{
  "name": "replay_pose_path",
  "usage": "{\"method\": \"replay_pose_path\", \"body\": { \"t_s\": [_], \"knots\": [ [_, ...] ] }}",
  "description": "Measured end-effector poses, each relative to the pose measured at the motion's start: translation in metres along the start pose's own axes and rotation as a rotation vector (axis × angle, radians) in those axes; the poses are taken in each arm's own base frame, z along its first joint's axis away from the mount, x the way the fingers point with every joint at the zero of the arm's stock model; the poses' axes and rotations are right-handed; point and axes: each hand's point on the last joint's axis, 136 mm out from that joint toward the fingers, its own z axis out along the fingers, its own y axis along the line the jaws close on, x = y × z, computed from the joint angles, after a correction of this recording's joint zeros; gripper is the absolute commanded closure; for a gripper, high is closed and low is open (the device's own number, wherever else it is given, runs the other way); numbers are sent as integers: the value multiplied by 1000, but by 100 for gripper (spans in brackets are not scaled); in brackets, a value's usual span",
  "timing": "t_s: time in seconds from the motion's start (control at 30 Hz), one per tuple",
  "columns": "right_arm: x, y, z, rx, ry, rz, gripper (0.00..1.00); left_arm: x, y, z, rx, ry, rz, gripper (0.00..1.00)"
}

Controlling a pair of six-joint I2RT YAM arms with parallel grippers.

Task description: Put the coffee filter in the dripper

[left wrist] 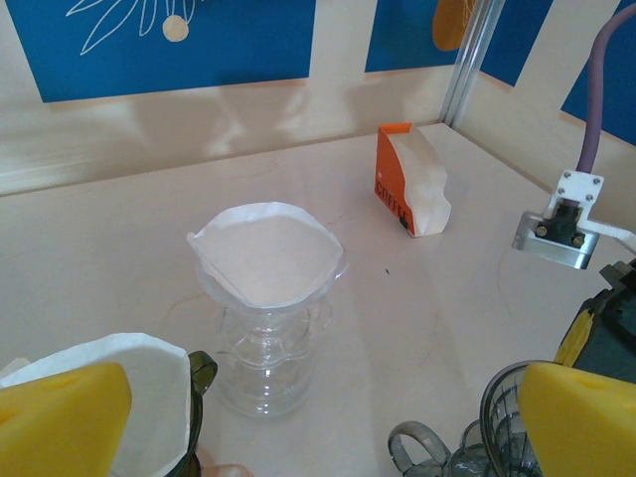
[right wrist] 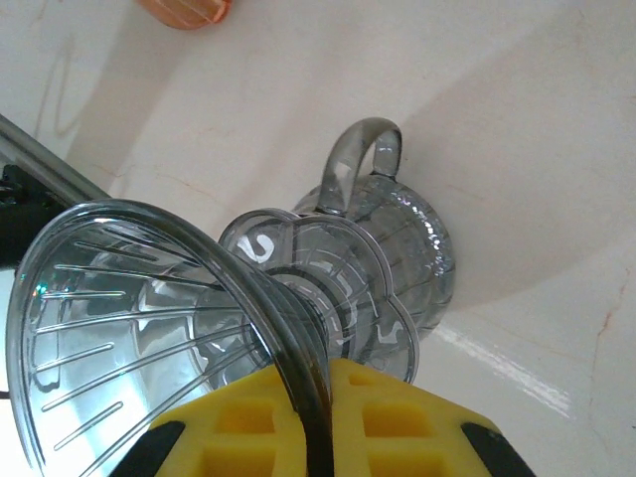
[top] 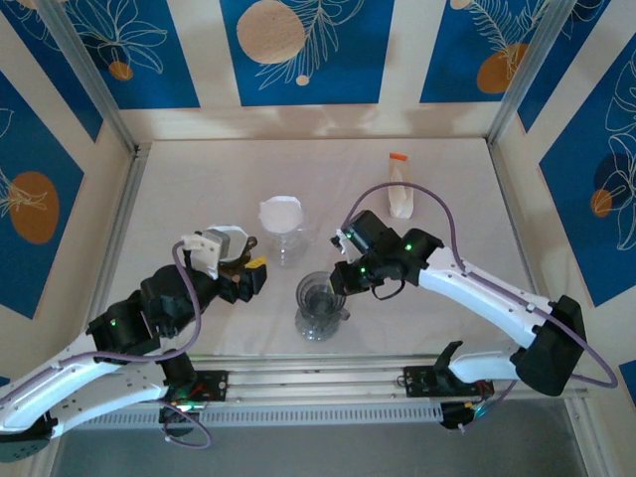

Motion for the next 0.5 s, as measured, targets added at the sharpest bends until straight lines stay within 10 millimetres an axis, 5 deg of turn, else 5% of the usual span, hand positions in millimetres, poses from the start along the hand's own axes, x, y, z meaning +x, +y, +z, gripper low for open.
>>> {"method": "replay_pose_path", "body": {
  "t_s": [0.5],
  "knots": [
    [7, 5, 12, 31, 59, -35, 100, 8, 1, 3, -4, 17, 8, 0]
  ]
}}
